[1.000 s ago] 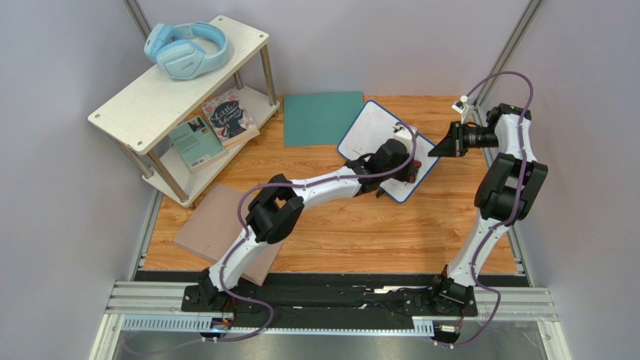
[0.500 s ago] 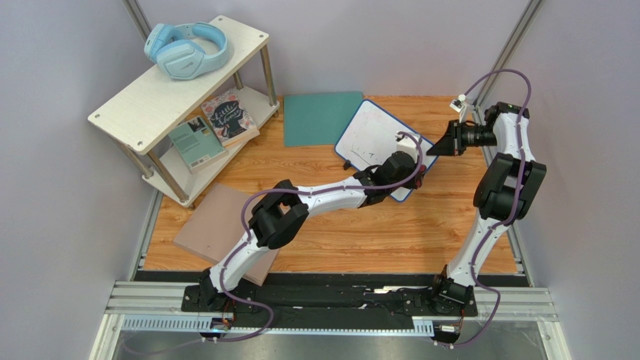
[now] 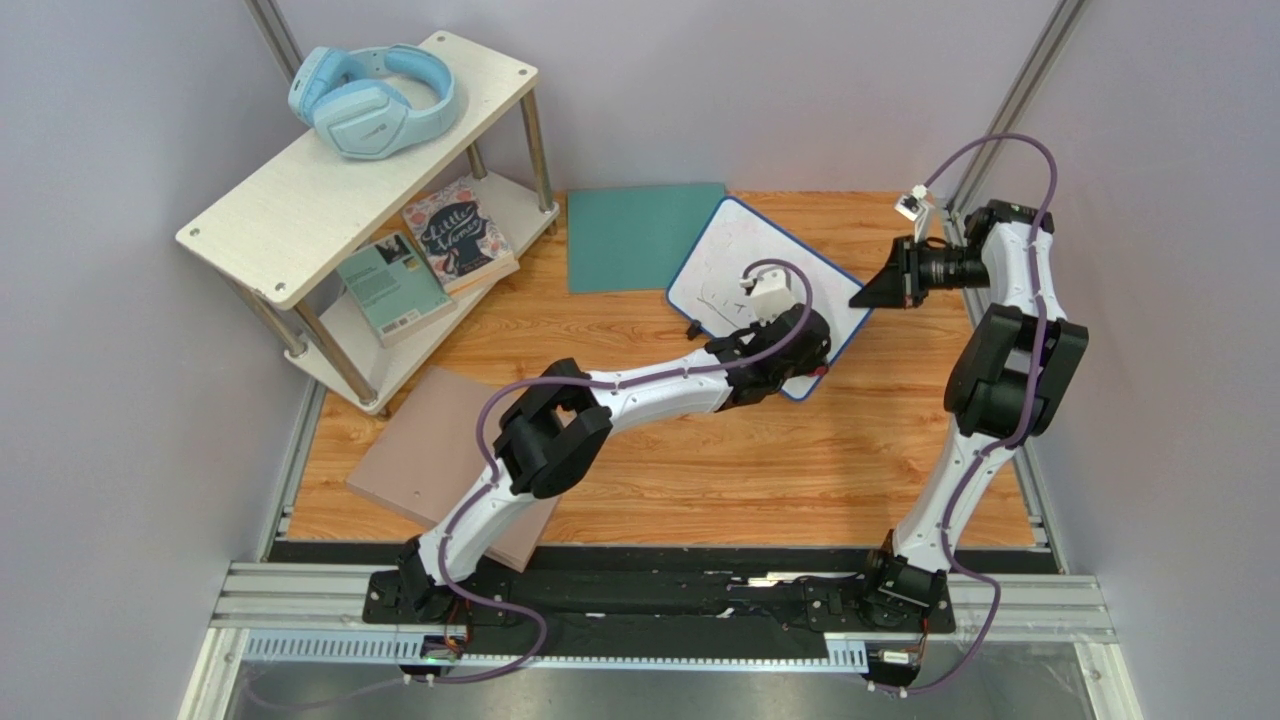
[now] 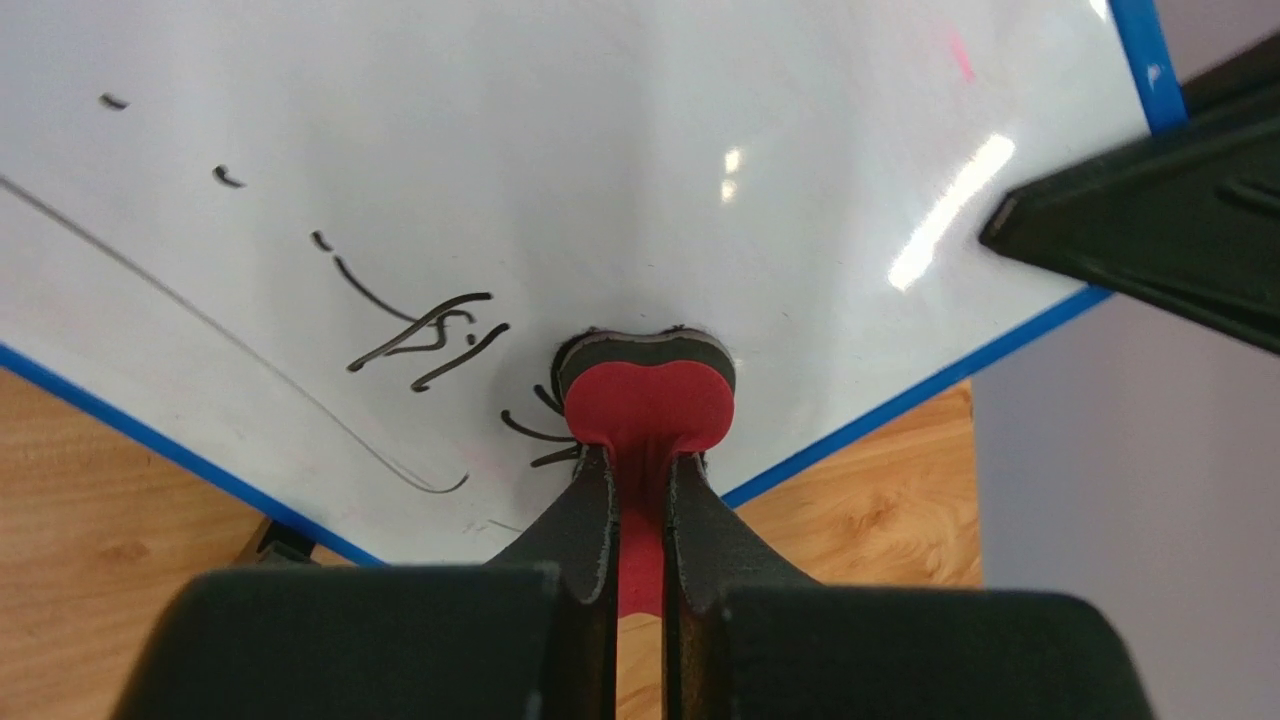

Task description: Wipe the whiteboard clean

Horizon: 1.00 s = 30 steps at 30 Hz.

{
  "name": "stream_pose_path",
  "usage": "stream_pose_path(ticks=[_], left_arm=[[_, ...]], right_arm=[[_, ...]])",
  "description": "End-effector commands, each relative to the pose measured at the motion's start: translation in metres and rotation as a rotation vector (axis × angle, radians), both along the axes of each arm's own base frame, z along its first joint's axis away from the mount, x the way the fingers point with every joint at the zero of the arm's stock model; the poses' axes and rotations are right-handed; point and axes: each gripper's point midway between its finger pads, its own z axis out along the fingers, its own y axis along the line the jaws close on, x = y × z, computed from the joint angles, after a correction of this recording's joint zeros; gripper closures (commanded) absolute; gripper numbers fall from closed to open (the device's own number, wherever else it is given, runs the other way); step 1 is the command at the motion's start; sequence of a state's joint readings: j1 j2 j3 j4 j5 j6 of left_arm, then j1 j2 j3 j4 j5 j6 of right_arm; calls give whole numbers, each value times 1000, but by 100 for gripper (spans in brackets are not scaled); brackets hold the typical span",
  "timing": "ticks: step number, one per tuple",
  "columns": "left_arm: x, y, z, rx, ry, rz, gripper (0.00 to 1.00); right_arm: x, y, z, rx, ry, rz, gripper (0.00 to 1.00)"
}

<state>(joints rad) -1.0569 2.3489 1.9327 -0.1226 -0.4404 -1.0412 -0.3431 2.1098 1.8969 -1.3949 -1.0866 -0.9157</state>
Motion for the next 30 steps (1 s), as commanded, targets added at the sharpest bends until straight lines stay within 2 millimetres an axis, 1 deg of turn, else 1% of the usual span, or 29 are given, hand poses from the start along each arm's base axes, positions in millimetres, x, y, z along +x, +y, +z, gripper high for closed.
stream_pose_path(ticks=[1,5,8,10,12,15,19,22,23,24,25,27,30], left_arm=[[19,76,-86,175,192,273,100],[21,93,-88,88,296,447,100],[21,95,-91,12,354,534,100],[23,103,-92,10,369,583,100],[25,111,-95,-28,399,628,100],[33,116,-89,-34,372,629,100],[50,135,-80,16,314,632,100],[58,139,-77,37,286,603,100],[65,140,-74,27,274,600,100],[67,140,-73,25,270,590,100],[75,134,-63,17,231,548,100],[82,132,-55,18,200,519,100],[95,127,-35,12,142,486,100]], right_arm=[[-11,-5,6,-72,-22,58,100],[-12,-7,6,-73,-24,56,100],[-12,-9,7,-73,-25,54,100],[-13,-8,7,-69,-23,55,100],[-13,-8,7,-67,-28,58,100],[-13,-8,6,-70,-26,61,100],[-15,-8,7,-71,-27,65,100],[-16,-8,8,-71,-28,68,100],[-16,-8,8,-71,-26,68,100],[-16,-8,7,-70,-24,68,100],[-17,-8,7,-73,-23,71,100],[-17,-9,6,-76,-24,72,100],[-17,-8,6,-75,-23,75,100]])
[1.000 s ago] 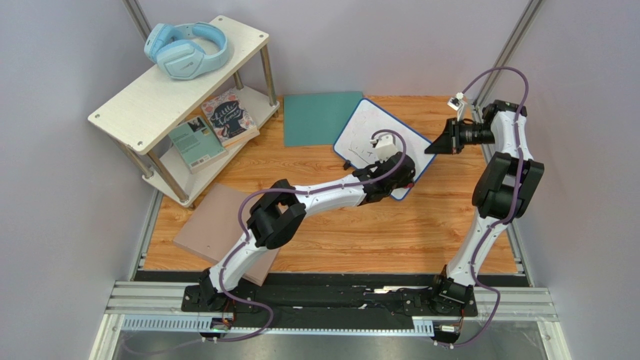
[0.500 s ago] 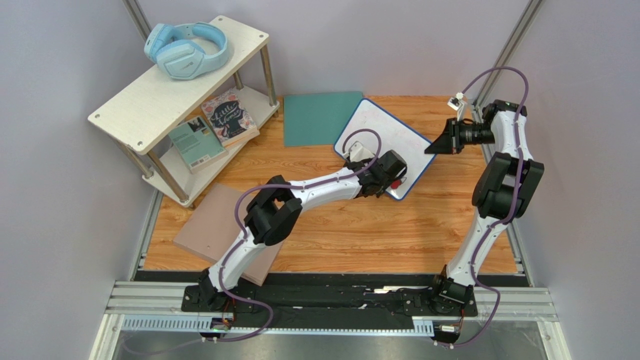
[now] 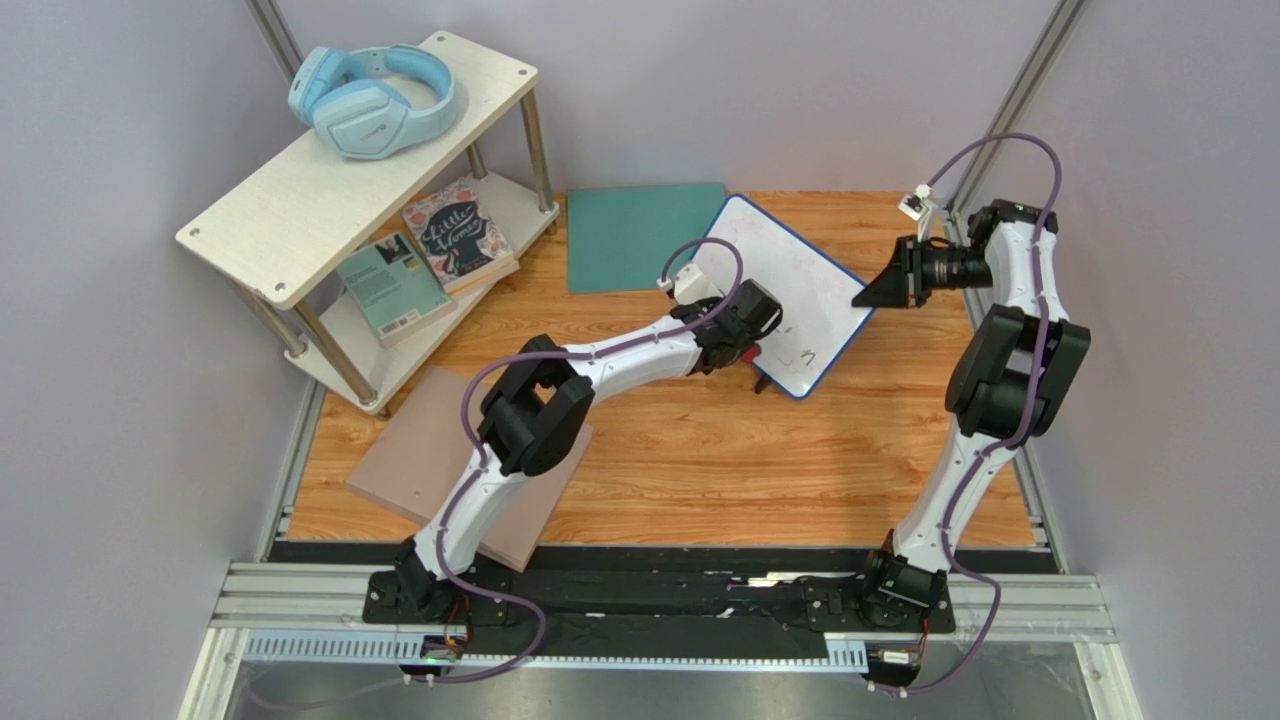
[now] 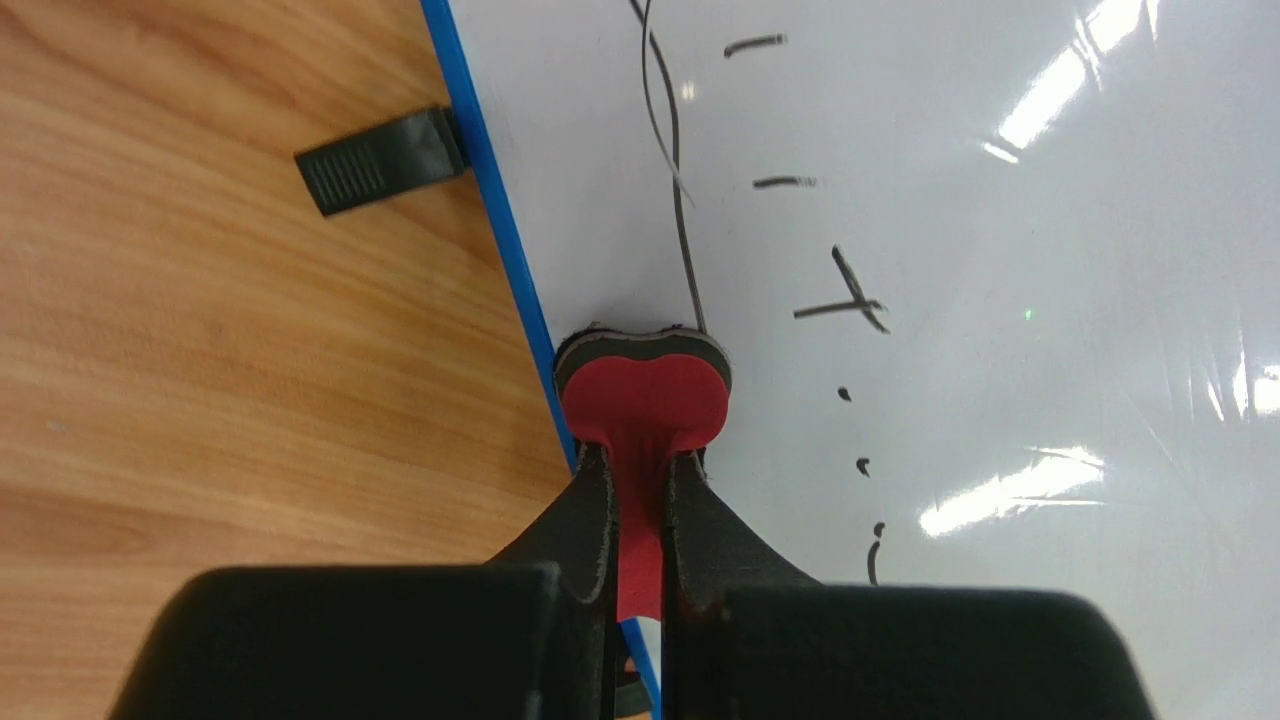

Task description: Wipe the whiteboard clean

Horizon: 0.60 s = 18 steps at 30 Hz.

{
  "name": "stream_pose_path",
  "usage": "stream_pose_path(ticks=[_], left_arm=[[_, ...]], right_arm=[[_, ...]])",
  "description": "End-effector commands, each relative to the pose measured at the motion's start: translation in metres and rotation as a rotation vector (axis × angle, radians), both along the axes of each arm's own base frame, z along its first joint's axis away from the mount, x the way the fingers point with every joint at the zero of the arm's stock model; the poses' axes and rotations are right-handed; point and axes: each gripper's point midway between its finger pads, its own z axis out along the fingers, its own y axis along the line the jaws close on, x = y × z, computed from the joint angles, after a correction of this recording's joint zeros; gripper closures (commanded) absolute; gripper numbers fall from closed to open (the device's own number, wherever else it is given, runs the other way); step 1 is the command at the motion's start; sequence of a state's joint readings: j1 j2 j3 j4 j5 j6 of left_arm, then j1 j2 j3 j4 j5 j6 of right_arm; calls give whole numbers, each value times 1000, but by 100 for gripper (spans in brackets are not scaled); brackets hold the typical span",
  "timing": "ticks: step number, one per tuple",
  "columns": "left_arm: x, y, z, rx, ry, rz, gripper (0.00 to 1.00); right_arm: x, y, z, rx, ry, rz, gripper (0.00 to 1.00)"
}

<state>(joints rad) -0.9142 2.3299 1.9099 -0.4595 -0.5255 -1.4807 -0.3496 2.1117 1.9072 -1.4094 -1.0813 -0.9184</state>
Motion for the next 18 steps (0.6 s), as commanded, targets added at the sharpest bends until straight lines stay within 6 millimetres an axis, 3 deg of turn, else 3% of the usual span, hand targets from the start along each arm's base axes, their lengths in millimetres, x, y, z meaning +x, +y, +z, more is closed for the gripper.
stream_pose_path(ticks=[1,11,18], left_arm=[[49,24,11,82,-132,8,100],[86,31,48,110,-256,-65,100],[116,62,45,97,-240,-24,100]], right_arm=[[-16,-6,3,-70,-24,80,100],[-17,-7,1,-84,-19,98,100],[-21,-9,-2,-92,7,121,100]])
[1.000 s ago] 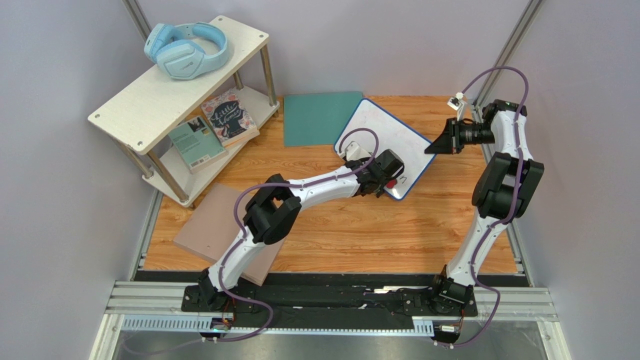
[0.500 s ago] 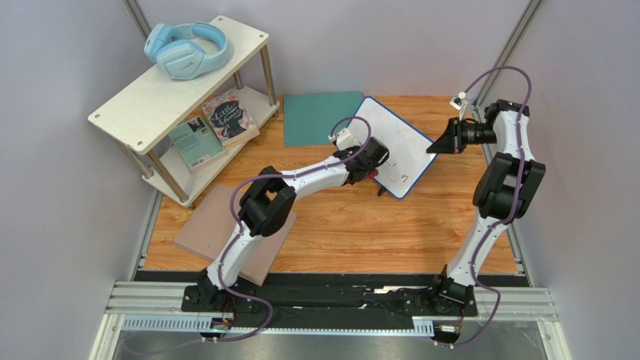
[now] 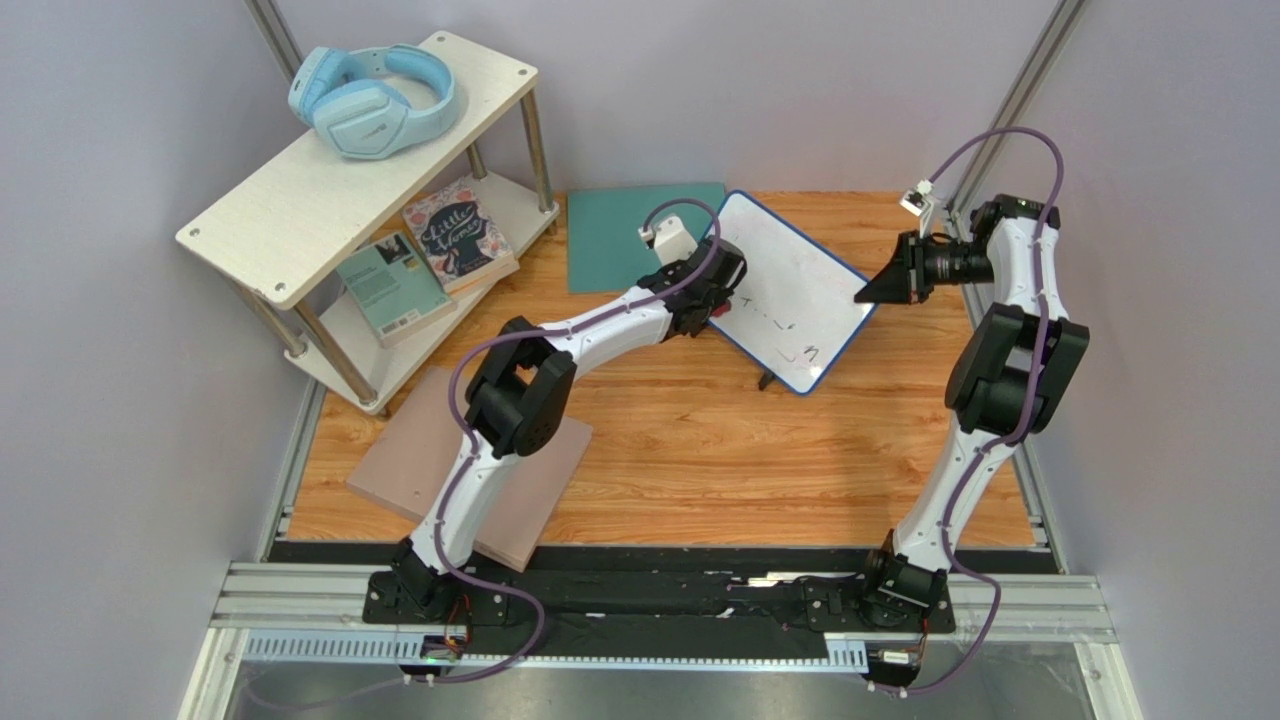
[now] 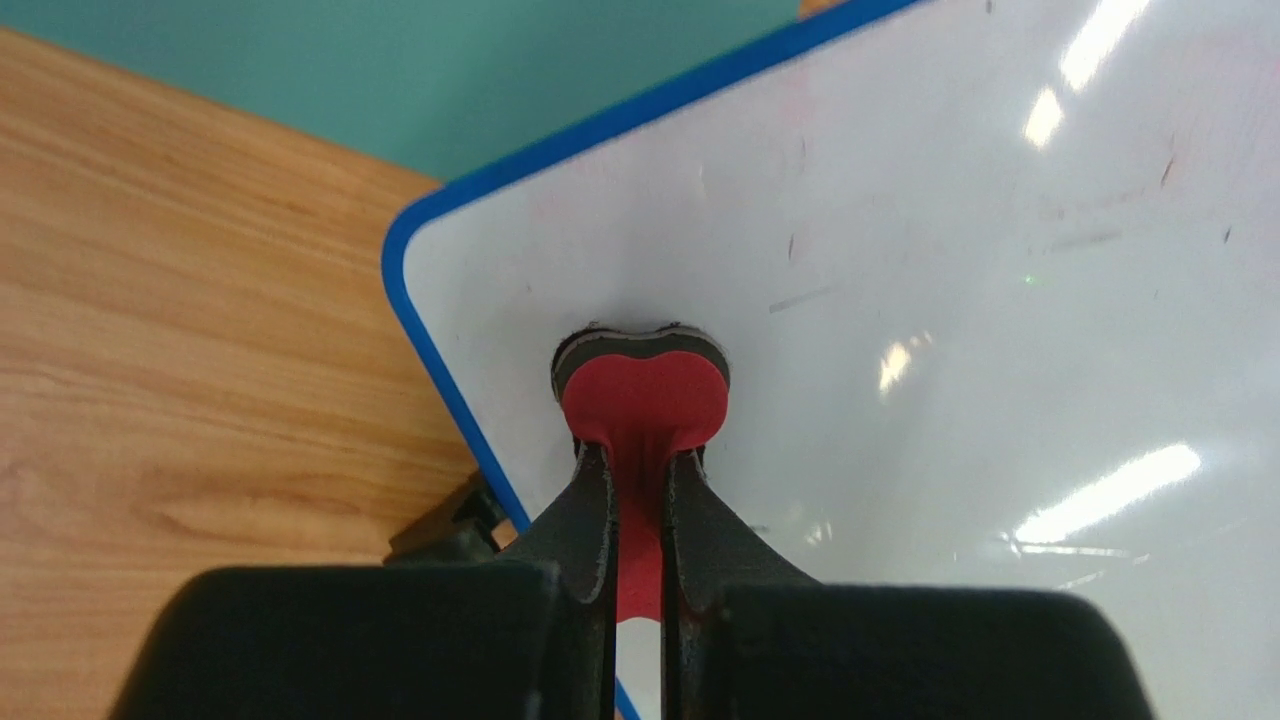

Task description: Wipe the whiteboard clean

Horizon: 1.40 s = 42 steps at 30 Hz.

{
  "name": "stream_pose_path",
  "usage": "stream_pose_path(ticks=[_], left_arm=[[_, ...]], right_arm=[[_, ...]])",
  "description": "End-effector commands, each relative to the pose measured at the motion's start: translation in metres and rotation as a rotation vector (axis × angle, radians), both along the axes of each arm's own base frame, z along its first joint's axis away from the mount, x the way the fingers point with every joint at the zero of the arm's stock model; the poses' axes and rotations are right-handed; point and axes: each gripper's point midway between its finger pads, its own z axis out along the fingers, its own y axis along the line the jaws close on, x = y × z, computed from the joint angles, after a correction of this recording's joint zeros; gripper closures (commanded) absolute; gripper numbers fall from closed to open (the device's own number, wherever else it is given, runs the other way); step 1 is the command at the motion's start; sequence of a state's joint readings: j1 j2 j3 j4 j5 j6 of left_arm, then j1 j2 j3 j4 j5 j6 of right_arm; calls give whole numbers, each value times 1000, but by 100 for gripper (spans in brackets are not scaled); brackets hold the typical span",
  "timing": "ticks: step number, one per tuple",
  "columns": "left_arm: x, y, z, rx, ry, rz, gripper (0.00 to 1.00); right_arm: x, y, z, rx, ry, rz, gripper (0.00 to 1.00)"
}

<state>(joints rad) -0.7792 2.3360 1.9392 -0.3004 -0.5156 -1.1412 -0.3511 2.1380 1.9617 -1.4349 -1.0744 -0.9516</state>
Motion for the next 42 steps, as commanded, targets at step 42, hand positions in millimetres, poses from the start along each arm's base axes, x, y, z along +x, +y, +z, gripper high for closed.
stream_pose_path(ticks=[42], left_arm=[[-14,34,-40,-77,60,61,100]], right_arm=[[-28,-1,-4,-75,39,124,100]])
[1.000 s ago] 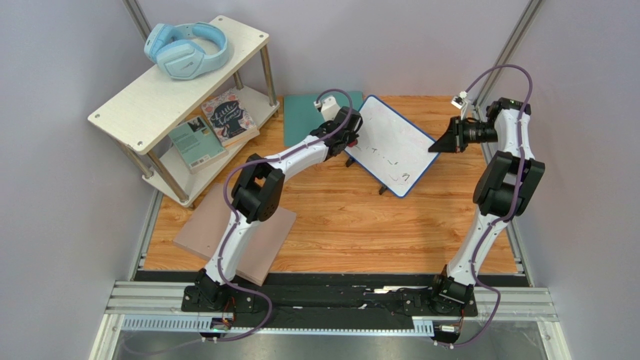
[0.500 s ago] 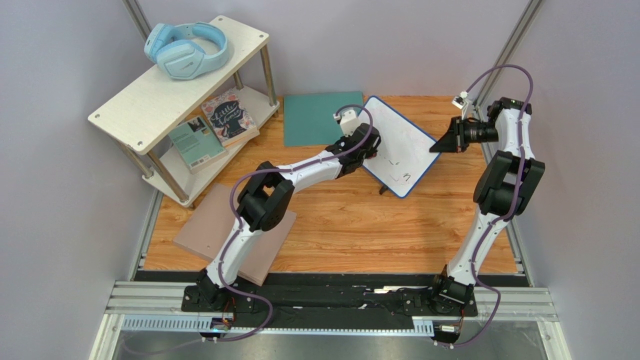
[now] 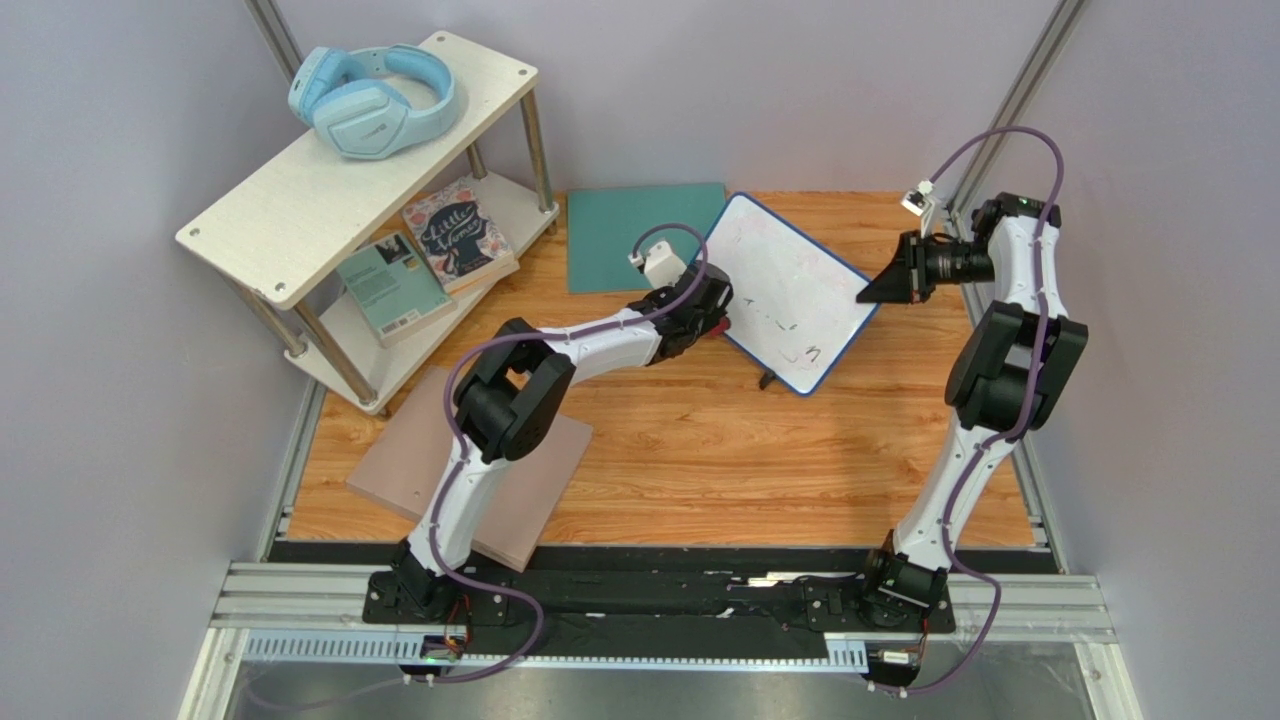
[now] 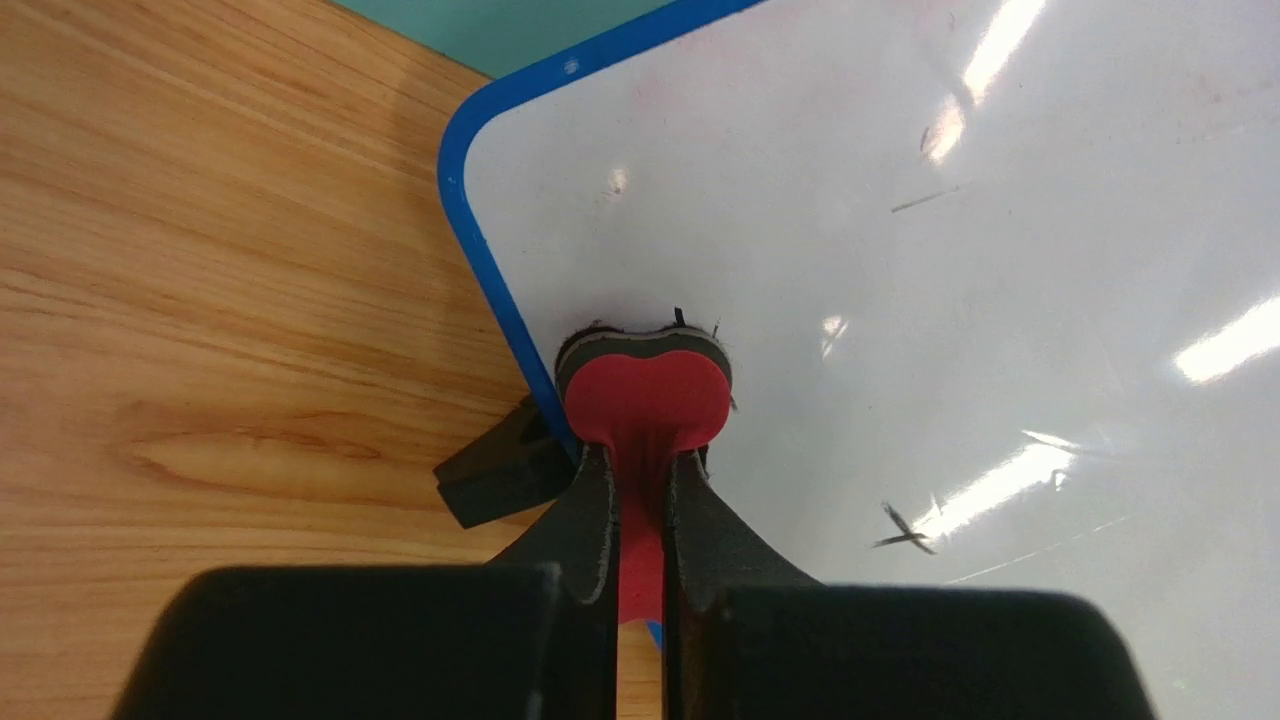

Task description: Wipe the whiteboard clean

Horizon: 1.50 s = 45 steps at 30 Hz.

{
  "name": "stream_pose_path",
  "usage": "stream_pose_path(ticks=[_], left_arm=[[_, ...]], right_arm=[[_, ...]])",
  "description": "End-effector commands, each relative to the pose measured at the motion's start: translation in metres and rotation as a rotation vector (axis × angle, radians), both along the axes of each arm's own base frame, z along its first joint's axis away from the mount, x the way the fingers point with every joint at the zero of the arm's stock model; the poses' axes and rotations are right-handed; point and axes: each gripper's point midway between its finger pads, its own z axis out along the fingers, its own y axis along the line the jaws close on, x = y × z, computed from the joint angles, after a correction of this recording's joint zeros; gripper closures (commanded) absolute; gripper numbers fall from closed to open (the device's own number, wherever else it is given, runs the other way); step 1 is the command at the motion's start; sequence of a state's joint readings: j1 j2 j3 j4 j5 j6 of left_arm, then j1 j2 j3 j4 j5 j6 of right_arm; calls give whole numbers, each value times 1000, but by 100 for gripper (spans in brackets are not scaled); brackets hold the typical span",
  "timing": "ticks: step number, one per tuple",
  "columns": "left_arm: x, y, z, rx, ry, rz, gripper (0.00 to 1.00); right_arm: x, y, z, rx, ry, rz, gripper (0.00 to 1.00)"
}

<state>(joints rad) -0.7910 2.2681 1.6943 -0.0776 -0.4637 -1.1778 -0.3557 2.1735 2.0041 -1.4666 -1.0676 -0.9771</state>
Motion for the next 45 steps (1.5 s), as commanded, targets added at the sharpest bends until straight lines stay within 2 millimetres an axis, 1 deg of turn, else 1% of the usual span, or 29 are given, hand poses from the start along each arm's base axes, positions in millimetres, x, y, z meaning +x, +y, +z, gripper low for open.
stream_pose_path(ticks=[1,2,4,5,6,8,9,11,12,14,17,21,22,23,27,28,29,30,31,32,34,35,36,37,38,40,41,43,45], left_arm=[[10,37,-16,-5,72,84,100],[12,34,-17,-7,64,72,100],[16,21,-9,-24,44,28,100],[18,17,-10,-25,43,16,100],[23,8,1,-37,17,-7,100],[24,-9,9,-56,-18,-59,100],[27,-20,23,-51,-57,-99,100],[23,-42,31,-37,-96,-171,100],[26,-50,46,-29,-140,-200,100],[27,-65,57,-53,-182,-221,100],[33,-73,65,-115,-215,-218,100],[36,-91,85,-172,-276,-284,100],[36,-93,84,-171,-279,-292,100],[38,-95,91,-179,-288,-291,100],[40,-85,81,-137,-258,-254,100],[41,-78,78,-116,-241,-239,100],[38,-69,61,-92,-211,-219,100],[40,-59,56,-96,-196,-179,100],[43,-48,58,-107,-187,-144,100],[38,-36,37,-88,-141,-121,100],[35,-15,27,-97,-80,-26,100],[32,-1,9,-84,-44,5,100],[30,5,1,-113,-13,24,100],[30,5,0,-185,3,52,100],[29,13,-14,-202,34,71,100],[25,7,-21,-217,51,38,100],[28,1,-14,-217,37,15,100],[23,-14,-14,-200,28,-42,100],[21,-33,-2,-212,-1,-101,100]], right_arm=[[-32,3,0,-68,36,116,100],[-32,3,0,-68,36,117,100],[-32,3,-1,-67,38,118,100],[-32,3,-1,-67,39,118,100],[-32,3,-1,-69,38,120,100],[-33,3,-2,-71,40,121,100],[-33,3,-2,-74,41,122,100],[-33,3,-3,-77,42,125,100],[-34,2,-3,-78,41,124,100],[-34,3,-3,-78,43,124,100],[-34,3,-4,-72,43,125,100],[-36,4,-6,-74,49,132,100],[-36,5,-6,-74,49,134,100],[-36,5,-6,-75,48,134,100],[-36,5,-5,-75,46,134,100],[-36,5,-5,-79,41,137,100],[-36,5,-5,-77,42,135,100],[-36,5,-4,-81,41,137,100],[-36,4,-4,-81,39,135,100],[-36,5,-3,-81,37,135,100],[-36,5,-3,-81,36,135,100],[-36,6,-3,-78,36,136,100],[-36,5,-3,-77,39,134,100],[-36,5,-3,-77,36,135,100],[-36,6,-3,-74,38,135,100],[-36,6,-5,-68,42,134,100],[-37,6,-5,-68,44,135,100],[-37,6,-6,-65,45,135,100],[-37,7,-6,-65,46,135,100]])
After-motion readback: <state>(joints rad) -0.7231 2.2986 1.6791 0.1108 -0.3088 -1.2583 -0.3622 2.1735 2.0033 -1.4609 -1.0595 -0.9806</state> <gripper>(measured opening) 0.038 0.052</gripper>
